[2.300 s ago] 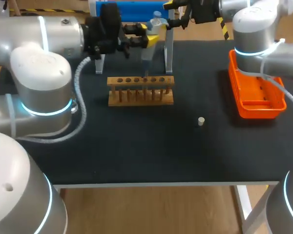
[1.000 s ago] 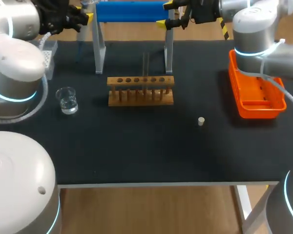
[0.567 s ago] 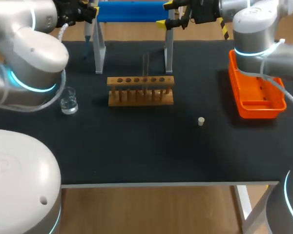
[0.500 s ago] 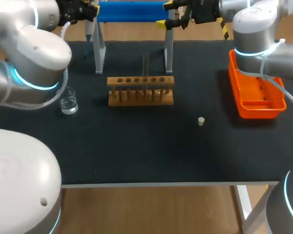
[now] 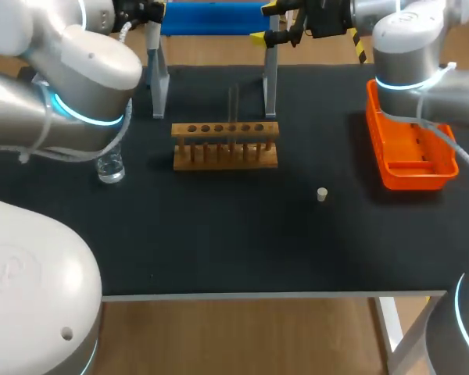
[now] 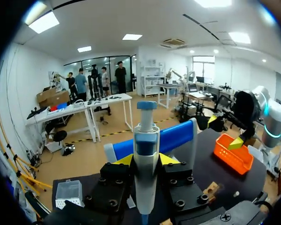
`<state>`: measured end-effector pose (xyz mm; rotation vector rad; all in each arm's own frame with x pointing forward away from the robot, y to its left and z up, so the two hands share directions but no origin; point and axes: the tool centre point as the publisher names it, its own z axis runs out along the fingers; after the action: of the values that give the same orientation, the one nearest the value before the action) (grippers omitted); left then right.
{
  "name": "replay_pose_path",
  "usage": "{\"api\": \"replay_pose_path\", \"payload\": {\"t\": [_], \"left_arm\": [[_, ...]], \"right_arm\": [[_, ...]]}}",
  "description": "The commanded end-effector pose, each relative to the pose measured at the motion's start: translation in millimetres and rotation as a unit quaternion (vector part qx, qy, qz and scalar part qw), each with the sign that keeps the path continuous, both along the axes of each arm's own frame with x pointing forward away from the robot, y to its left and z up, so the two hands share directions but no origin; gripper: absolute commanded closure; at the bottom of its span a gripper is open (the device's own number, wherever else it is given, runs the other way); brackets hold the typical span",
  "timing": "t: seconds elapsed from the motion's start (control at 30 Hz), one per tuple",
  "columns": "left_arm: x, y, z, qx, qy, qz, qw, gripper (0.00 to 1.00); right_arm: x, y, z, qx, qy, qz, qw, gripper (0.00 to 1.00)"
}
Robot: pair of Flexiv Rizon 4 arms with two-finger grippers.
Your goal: Invert the test tube, pick up the pipette, mount the tip to pipette, aspirate from beaker and dispense into the tube, eject the tip, return the pipette, and cap with the stopper.
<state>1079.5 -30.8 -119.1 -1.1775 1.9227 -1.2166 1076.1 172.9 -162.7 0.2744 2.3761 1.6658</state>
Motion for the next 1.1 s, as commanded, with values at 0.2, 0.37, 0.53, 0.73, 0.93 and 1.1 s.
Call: {"api": "replay_pose_path", "payload": {"t": [0.2,0.37,0.53,0.73,0.93,1.1], "left_arm": [[11.1,-7,-8.6,-0.004,0.012,0.031,0.999,1.00],[15.0,-9,-13.7,-0.014,0.021,0.037,0.999,1.00],[19.9,-12,-18.7,-0.019,0.030,0.055,0.998,1.00],[25.7,-15,-22.7,-0.019,0.046,0.075,0.996,1.00],[32.2,-17,-25.7,-0.027,0.057,0.095,0.993,1.00],[36.8,-20,-28.9,-0.031,0.063,0.102,0.992,1.00]], "right_arm": [[0.3,-1,1,-0.002,0.001,0.002,1.000,0.00],[0.3,-1,1,-0.002,0.001,0.002,1.000,0.00],[0.3,-1,1,-0.002,0.001,0.002,1.000,0.00],[0.3,-1,1,-0.002,0.001,0.002,1.000,0.00],[0.3,-1,1,-0.002,0.001,0.002,1.000,0.00],[0.3,-1,1,-0.002,0.001,0.002,1.000,0.00]]}}
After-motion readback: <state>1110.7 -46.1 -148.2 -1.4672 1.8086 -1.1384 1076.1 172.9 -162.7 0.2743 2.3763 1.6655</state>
